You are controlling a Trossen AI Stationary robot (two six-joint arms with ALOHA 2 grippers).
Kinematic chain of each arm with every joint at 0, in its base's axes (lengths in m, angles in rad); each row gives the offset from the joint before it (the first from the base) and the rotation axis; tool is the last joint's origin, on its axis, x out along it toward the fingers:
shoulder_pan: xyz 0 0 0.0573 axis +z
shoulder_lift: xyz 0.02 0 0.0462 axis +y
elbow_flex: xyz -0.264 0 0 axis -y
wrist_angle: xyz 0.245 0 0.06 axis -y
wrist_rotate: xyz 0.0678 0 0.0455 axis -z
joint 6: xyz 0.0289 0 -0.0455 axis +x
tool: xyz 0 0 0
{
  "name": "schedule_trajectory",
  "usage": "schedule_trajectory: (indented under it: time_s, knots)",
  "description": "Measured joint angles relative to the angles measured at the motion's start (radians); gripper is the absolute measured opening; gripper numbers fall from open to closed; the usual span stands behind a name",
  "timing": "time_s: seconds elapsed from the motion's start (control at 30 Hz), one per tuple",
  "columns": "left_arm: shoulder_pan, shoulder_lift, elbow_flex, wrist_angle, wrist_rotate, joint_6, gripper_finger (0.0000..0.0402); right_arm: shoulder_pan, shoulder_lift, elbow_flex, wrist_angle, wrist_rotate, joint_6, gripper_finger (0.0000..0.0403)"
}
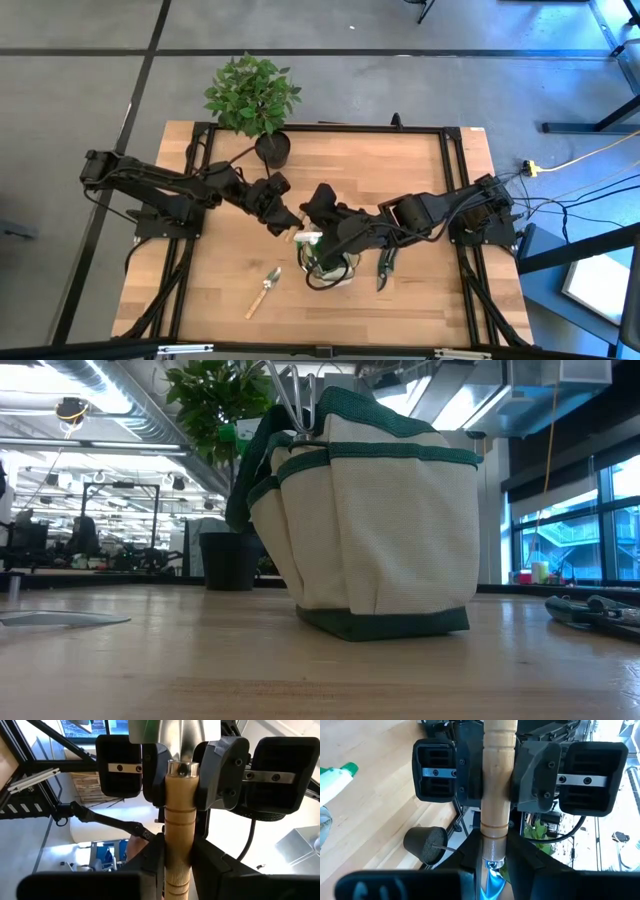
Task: Pick & Place Garden tools in Gardening bag
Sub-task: Put the right brown trowel into the brown gardening bag
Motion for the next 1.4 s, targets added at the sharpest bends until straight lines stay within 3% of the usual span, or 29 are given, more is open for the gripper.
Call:
schedule_trajectory:
  time_s: [0.4,0.63,0.77,0.97,1.03,1.13,1.17,1.23,1.4]
  knots:
    - [0.018,0.0,-0.001,0.005,0.016,0.019,0.0063,0.0,0.0,0.0,0.002,0.003,0.018,0.0075]
    - [0.015,0.0,-0.001,0.006,-0.063,0.109,0.0063,0.003,-0.001,0.0,0.035,0.004,0.106,0.016]
    - [0.005,-0.002,-0.001,0.012,-0.114,0.161,0.0063,0.015,-0.003,0.0,0.052,0.099,0.178,0.0219]
    - [-0.004,-0.006,-0.001,0.006,-0.22,0.248,0.0063,0.051,-0.007,0.001,0.027,0.369,0.333,0.028]
    - [-0.004,-0.006,-0.001,-0.006,-0.251,0.278,0.0063,0.068,-0.014,0.001,-0.029,0.404,0.378,0.0289]
    - [-0.004,-0.006,-0.001,-0.045,-0.285,0.319,0.0063,0.096,-0.042,0.001,-0.108,0.387,0.64,0.0292]
    - [-0.007,-0.006,-0.001,-0.063,-0.295,0.33,0.0063,0.105,-0.059,0.001,-0.156,0.355,0.74,0.0292]
    - [-0.02,-0.005,-0.001,-0.088,-0.312,0.359,0.0063,0.109,-0.096,0.005,-0.246,0.189,0.939,0.0288]
    - [-0.071,-0.009,-0.001,-0.126,-0.36,0.427,0.0063,0.029,-0.159,0.008,-0.284,-0.452,1.306,0.0263]
